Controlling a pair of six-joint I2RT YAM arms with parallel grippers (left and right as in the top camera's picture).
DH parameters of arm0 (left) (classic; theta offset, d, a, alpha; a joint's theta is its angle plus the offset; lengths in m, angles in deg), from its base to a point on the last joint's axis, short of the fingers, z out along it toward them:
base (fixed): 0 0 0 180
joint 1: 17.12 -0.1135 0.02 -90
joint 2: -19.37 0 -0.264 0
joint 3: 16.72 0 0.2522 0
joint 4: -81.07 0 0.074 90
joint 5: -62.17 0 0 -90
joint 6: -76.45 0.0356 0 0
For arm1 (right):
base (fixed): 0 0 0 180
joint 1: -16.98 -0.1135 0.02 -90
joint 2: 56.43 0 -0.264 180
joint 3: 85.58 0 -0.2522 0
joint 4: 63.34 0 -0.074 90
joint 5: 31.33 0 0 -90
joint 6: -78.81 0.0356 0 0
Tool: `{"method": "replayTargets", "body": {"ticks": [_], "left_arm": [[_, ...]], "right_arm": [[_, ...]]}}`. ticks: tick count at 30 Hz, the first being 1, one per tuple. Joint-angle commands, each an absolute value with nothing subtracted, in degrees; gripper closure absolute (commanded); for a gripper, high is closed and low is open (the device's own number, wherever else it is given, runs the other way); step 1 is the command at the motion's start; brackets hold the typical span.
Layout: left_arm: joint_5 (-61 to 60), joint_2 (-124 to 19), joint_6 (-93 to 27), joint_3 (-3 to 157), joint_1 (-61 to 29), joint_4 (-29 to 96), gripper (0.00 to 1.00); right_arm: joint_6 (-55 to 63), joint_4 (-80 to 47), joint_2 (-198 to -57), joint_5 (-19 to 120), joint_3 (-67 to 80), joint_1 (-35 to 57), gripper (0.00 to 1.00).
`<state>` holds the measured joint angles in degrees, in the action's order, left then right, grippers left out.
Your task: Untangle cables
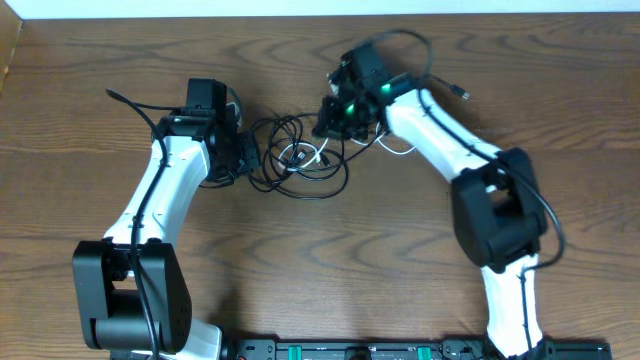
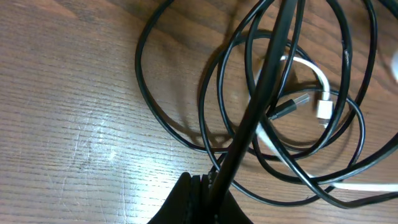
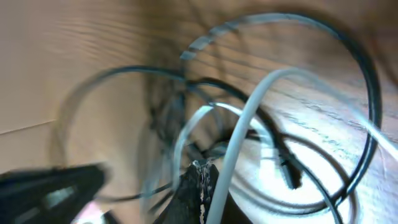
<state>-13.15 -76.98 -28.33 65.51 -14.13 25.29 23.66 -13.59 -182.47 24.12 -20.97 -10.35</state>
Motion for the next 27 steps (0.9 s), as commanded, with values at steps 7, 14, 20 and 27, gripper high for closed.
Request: {"method": "replayTargets", "body": {"ticks": [7, 14, 20, 27], "left_arm": [[-13.91, -77.73, -28.25, 65.51, -14.48, 24.92, 0.93], [-13.94, -77.73, -28.22, 65.51, -14.48, 24.72, 0.93], [-13.98, -77.73, -28.22, 65.51, -14.48, 24.7, 0.93], [-14.59, -77.73, -28.22, 65.51, -14.48, 24.28, 0.93]], "right_arm": [[20.23, -13.3, -169.0, 18.0, -23.44, -2.66, 0.99], [14.2, -7.31, -168.98, 23.34, -23.44, 3.27, 0.99], [9.26, 0.29, -168.98, 44.38, -23.44, 6.35, 0.99], [3.2, -0.36, -168.91, 29.35, -24.55, 11.03, 0.99]]}}
